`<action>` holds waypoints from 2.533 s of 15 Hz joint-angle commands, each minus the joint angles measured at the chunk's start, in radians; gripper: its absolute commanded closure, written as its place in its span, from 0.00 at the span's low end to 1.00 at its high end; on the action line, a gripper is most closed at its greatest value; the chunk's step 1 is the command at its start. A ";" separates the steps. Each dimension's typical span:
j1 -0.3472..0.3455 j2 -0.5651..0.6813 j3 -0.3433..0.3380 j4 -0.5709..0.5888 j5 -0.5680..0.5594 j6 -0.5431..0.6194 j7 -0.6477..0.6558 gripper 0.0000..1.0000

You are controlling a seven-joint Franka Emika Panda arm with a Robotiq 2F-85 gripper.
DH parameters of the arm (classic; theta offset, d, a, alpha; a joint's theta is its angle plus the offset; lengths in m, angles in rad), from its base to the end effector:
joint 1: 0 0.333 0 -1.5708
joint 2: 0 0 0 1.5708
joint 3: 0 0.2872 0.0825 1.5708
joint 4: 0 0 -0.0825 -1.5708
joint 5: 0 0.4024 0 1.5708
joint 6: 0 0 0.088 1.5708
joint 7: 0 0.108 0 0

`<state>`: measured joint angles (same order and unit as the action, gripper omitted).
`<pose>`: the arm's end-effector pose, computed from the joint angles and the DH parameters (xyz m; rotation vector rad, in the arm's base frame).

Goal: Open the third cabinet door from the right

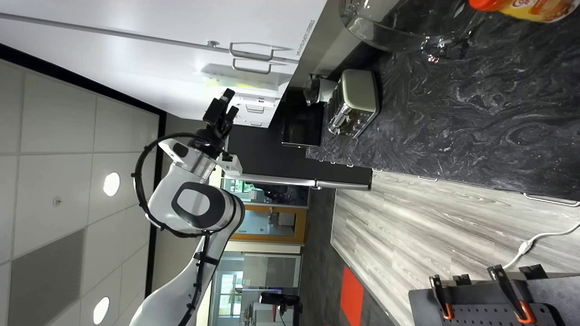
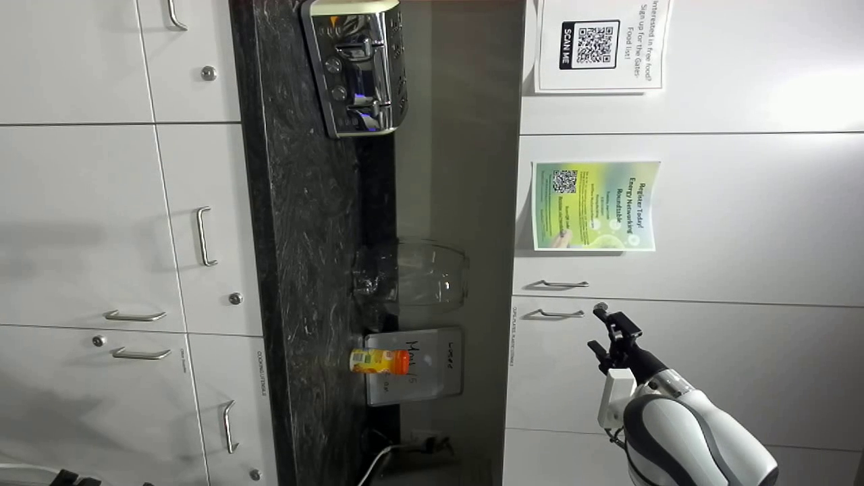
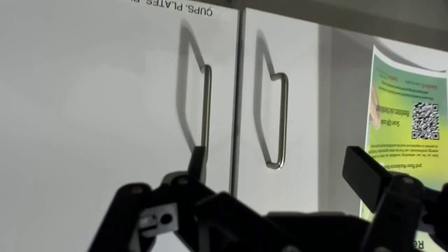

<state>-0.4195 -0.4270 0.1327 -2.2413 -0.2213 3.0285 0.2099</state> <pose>0.4870 -0.1143 0.6516 2.3773 -0.3201 1.6317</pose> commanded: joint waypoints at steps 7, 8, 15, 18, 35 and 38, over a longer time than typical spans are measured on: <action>-0.363 0.174 0.337 0.223 -0.188 0.030 0.238 0.00; -0.365 0.188 0.349 0.231 -0.186 0.034 0.235 0.00; -0.451 0.253 0.442 0.282 -0.245 0.044 0.274 0.00; -0.494 0.277 0.481 0.306 -0.304 0.042 0.315 0.00; -0.601 0.388 0.613 0.445 -0.717 -0.020 0.650 0.88; -0.606 0.333 0.603 0.415 -0.730 -0.066 0.726 1.00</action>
<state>-1.0172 -0.0627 0.7224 -1.8290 -0.9158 3.0204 0.8513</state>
